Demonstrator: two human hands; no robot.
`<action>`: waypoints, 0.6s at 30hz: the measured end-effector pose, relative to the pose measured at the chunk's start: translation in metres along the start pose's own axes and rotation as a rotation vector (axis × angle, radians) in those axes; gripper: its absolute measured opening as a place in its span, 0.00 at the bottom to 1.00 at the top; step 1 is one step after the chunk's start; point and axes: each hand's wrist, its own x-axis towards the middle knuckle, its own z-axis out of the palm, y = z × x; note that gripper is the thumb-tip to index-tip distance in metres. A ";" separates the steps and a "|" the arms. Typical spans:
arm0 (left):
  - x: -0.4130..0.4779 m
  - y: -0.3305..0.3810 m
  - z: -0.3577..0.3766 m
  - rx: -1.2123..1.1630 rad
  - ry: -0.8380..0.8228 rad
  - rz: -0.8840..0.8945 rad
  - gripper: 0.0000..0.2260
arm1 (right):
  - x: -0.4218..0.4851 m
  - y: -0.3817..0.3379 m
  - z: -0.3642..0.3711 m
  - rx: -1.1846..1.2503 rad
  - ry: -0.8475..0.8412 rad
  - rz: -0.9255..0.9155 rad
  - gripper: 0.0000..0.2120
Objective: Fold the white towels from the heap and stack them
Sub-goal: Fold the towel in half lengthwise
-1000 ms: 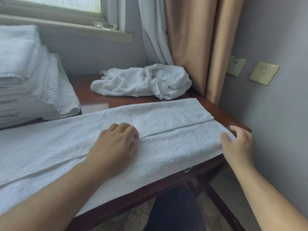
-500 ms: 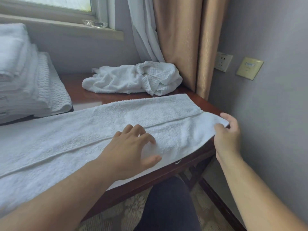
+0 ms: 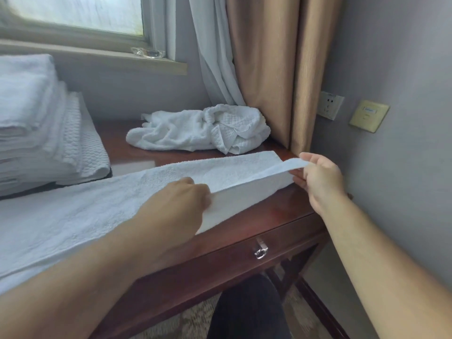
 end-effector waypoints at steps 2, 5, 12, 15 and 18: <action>0.015 -0.007 -0.004 0.062 0.092 -0.091 0.09 | 0.005 0.006 0.004 -0.263 -0.014 -0.108 0.15; 0.036 -0.017 -0.009 0.156 0.114 -0.129 0.10 | 0.016 0.013 0.006 -0.635 0.024 -0.328 0.08; 0.072 -0.049 -0.016 0.327 0.104 0.011 0.11 | 0.052 0.009 0.015 -1.002 0.056 -0.592 0.07; 0.084 -0.060 -0.015 0.364 0.111 0.052 0.15 | 0.074 0.003 0.027 -0.969 -0.016 -0.588 0.04; 0.094 -0.071 -0.012 0.409 0.111 0.085 0.16 | 0.092 0.005 0.042 -1.013 -0.040 -0.504 0.04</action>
